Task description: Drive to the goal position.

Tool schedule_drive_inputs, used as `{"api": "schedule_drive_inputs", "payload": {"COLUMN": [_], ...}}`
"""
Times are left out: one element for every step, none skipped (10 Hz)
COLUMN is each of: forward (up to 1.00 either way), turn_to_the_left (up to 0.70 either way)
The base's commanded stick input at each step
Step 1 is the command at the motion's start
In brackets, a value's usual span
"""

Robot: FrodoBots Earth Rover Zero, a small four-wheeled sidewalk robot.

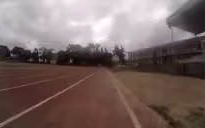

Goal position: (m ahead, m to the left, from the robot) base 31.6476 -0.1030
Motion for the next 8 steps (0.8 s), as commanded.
{"api": "schedule_drive_inputs", "payload": {"forward": [0.70,0.70,0.70,0.70,0.70,0.70,0.70,0.70], "turn_to_the_left": [0.00,0.00,0.00,0.00,0.00,0.00,0.00,-0.02]}}
